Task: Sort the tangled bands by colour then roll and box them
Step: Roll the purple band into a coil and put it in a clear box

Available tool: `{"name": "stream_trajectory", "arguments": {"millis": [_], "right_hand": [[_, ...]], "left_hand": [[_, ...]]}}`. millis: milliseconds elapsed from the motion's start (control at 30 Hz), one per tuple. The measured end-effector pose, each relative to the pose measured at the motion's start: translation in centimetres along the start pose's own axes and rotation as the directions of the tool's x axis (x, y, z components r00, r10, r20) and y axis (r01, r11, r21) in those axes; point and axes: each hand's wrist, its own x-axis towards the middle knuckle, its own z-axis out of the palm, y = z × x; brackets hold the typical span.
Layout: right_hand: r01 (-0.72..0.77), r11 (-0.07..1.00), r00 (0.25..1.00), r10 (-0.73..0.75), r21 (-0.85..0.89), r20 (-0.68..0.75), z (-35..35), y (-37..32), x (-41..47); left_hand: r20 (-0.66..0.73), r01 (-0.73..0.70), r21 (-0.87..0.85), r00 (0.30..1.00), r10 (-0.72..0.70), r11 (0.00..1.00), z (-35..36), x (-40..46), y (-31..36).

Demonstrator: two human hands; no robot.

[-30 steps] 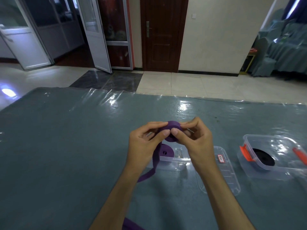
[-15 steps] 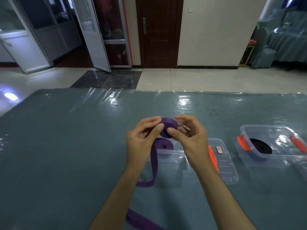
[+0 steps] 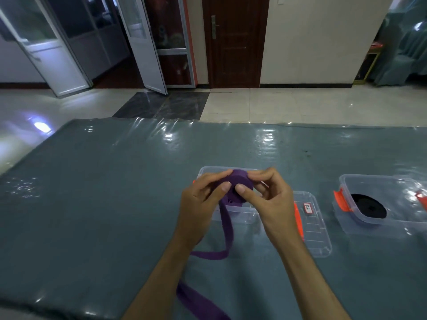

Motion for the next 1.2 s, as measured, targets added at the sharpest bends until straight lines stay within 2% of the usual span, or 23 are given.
{"name": "stream_trajectory", "arguments": {"millis": [100, 167, 233, 333, 467, 533, 633, 700, 800, 867, 933, 1033, 1200], "right_hand": [[-0.028, 0.997, 0.999, 0.029, -0.073, 0.019, -1.3, -0.3, 0.3], [0.018, 0.995, 0.998, -0.012, -0.097, 0.062, -1.6, -0.8, 0.4], [0.062, 0.996, 0.997, -0.059, -0.06, 0.048, -1.2, -1.0, 0.2], [0.029, 0.999, 0.999, -0.029, 0.043, 0.017, -0.6, -1.1, -0.7], [-0.065, 0.998, 0.988, 0.067, -0.016, 0.137, -0.6, -1.7, -1.2], [-0.029, 0.998, 0.983, 0.04, -0.063, 0.179, -0.3, -2.4, -1.1], [0.087, 0.993, 0.988, -0.075, -0.084, 0.136, 1.1, -2.9, -0.9], [0.08, 0.994, 0.992, -0.072, -0.069, 0.108, 2.3, -2.3, -1.1], [0.025, 0.994, 0.993, -0.013, -0.103, 0.113, 4.0, -1.3, -0.9], [0.04, 0.987, 0.993, -0.022, -0.157, 0.117, 5.3, -1.1, -0.4], [0.101, 0.977, 0.992, -0.084, -0.187, 0.096, 7.0, -0.8, -0.1], [0.086, 0.986, 0.995, -0.079, -0.14, 0.06, 9.9, 0.2, -0.1], [0.027, 0.981, 0.999, -0.02, -0.19, 0.041, 12.5, 0.6, 0.3]], "left_hand": [[-0.076, -0.01, 0.026, 0.997, 0.012, 1.0, 1.1, -0.7, 0.5], [-0.126, 0.004, -0.003, 0.992, -0.005, 1.0, 1.9, -1.5, 0.7], [-0.115, 0.016, -0.012, 0.993, -0.017, 1.0, 2.2, -2.1, 1.1], [-0.087, 0.014, 0.02, 0.996, -0.012, 1.0, 1.7, -2.4, 2.2], [-0.156, -0.011, -0.004, 0.988, 0.01, 1.0, 0.4, -2.6, 3.5], [-0.143, -0.047, 0.026, 0.988, 0.05, 0.999, -0.2, -2.6, 3.7], [-0.046, -0.077, 0.039, 0.996, 0.079, 0.996, -1.5, -2.2, 3.7], [-0.009, -0.06, 0.012, 0.998, 0.06, 0.998, -2.7, -1.6, 3.8], [-0.083, -0.045, -0.035, 0.996, 0.042, 0.998, -4.5, -0.6, 3.5], [-0.11, -0.061, -0.068, 0.993, 0.053, 0.996, -5.9, -0.1, 2.8], [-0.071, -0.044, -0.096, 0.997, 0.038, 0.994, -7.6, 0.3, 2.5], [0.028, -0.003, -0.147, 1.0, 0.007, 0.989, -10.7, 1.2, 2.3], [-0.055, -0.042, -0.16, 0.998, 0.034, 0.986, -12.8, 2.6, 1.9]]}}
